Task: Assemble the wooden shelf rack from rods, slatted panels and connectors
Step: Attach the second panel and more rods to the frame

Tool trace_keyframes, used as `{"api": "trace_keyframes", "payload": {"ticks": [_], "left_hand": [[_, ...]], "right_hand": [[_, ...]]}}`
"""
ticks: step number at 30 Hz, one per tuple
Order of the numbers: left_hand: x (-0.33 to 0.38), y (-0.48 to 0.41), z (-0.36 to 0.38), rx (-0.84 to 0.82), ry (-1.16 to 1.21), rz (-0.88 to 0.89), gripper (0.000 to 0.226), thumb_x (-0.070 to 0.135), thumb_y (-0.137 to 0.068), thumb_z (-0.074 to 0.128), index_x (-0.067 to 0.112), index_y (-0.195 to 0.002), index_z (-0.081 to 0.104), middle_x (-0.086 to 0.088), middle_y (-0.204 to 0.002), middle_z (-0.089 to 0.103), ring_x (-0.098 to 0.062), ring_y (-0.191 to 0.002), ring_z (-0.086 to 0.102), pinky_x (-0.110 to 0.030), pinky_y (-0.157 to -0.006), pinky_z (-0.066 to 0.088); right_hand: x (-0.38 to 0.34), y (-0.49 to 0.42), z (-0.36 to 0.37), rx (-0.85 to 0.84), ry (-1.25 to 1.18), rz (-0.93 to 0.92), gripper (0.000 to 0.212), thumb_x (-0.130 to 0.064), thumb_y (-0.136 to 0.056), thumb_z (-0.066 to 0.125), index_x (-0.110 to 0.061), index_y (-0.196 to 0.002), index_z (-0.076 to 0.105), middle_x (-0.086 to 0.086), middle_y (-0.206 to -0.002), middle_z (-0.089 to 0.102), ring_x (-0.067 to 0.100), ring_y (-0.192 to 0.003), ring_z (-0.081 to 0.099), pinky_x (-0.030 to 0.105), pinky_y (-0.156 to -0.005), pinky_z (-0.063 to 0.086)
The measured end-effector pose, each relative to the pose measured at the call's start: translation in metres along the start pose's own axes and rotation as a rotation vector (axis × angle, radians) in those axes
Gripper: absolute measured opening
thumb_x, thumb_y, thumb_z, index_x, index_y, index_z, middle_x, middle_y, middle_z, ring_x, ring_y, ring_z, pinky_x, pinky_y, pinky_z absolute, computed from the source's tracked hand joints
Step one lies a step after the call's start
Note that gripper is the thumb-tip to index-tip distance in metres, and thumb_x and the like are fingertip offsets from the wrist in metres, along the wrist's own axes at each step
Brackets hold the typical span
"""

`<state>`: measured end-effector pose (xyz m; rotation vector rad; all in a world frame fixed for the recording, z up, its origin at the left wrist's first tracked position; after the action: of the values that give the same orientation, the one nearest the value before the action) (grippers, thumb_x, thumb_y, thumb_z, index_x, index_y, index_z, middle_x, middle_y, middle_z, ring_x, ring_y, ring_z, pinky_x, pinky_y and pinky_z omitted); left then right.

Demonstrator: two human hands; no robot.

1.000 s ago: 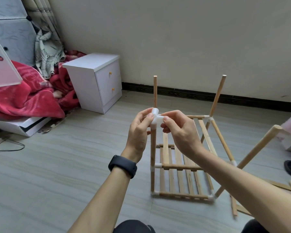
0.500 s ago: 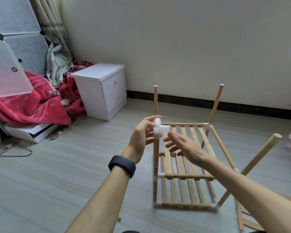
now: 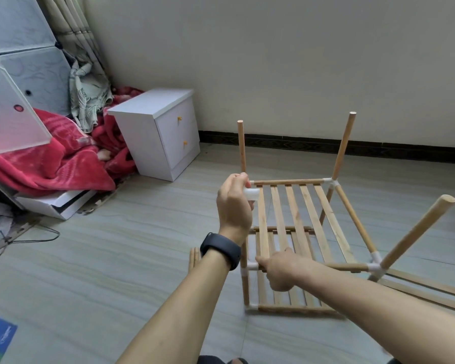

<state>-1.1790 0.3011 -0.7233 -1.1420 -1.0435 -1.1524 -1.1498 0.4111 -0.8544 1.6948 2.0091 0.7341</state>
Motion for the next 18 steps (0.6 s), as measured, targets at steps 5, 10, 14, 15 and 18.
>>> {"api": "trace_keyframes", "payload": {"ticks": [5, 10, 14, 15, 18], "left_hand": [[-0.001, 0.005, 0.008, 0.009, -0.008, 0.007, 0.026, 0.039, -0.086, 0.043, 0.018, -0.071, 0.047, 0.011, -0.056, 0.046, -0.011, -0.056, 0.048, -0.029, -0.053, 0.040], [0.000, 0.008, 0.009, 0.042, -0.020, 0.021, 0.028, 0.039, -0.087, 0.043, 0.018, -0.069, 0.046, 0.004, -0.062, 0.044, -0.023, -0.068, 0.046, -0.043, -0.066, 0.037], [-0.001, 0.005, 0.008, 0.036, -0.001, 0.013, 0.028, 0.039, -0.086, 0.042, 0.018, -0.069, 0.046, 0.016, -0.051, 0.049, -0.006, -0.052, 0.050, -0.035, -0.058, 0.040], [-0.002, 0.004, 0.007, 0.035, -0.001, 0.017, 0.028, 0.039, -0.087, 0.042, 0.019, -0.069, 0.046, 0.017, -0.051, 0.050, -0.003, -0.050, 0.049, -0.034, -0.057, 0.041], [-0.003, 0.002, 0.005, 0.029, -0.006, 0.036, 0.027, 0.040, -0.087, 0.042, 0.019, -0.070, 0.046, 0.016, -0.051, 0.050, 0.000, -0.048, 0.049, -0.026, -0.052, 0.041]], "right_hand": [[0.009, 0.007, 0.003, 0.202, 0.054, -0.035, 0.035, -0.013, -0.104, 0.047, -0.025, -0.136, 0.052, -0.001, -0.081, 0.052, 0.013, -0.065, 0.049, 0.027, -0.053, 0.039], [0.010, 0.012, 0.006, 0.290, 0.109, -0.072, 0.030, -0.016, -0.107, 0.044, -0.022, -0.135, 0.051, -0.001, -0.074, 0.046, 0.013, -0.060, 0.043, 0.026, -0.048, 0.030], [0.009, 0.011, 0.007, 0.329, 0.100, -0.078, 0.027, -0.017, -0.107, 0.043, -0.021, -0.132, 0.052, -0.001, -0.074, 0.045, 0.012, -0.059, 0.041, 0.027, -0.048, 0.028], [0.008, 0.010, 0.006, 0.336, 0.090, -0.081, 0.026, -0.018, -0.107, 0.044, -0.020, -0.131, 0.053, -0.002, -0.074, 0.045, 0.012, -0.059, 0.042, 0.026, -0.048, 0.028], [0.006, 0.008, 0.006, 0.349, 0.070, -0.083, 0.024, -0.020, -0.108, 0.043, -0.020, -0.128, 0.054, -0.002, -0.075, 0.046, 0.011, -0.060, 0.043, 0.026, -0.048, 0.029]]}}
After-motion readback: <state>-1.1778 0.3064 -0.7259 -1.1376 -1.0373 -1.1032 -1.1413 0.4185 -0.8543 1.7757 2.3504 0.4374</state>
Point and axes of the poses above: each hand's wrist, its own y-axis away from the middle knuckle, its own z-axis out of the palm, x = y × z, the point moved 2 cm from there along -y, towards the middle knuckle
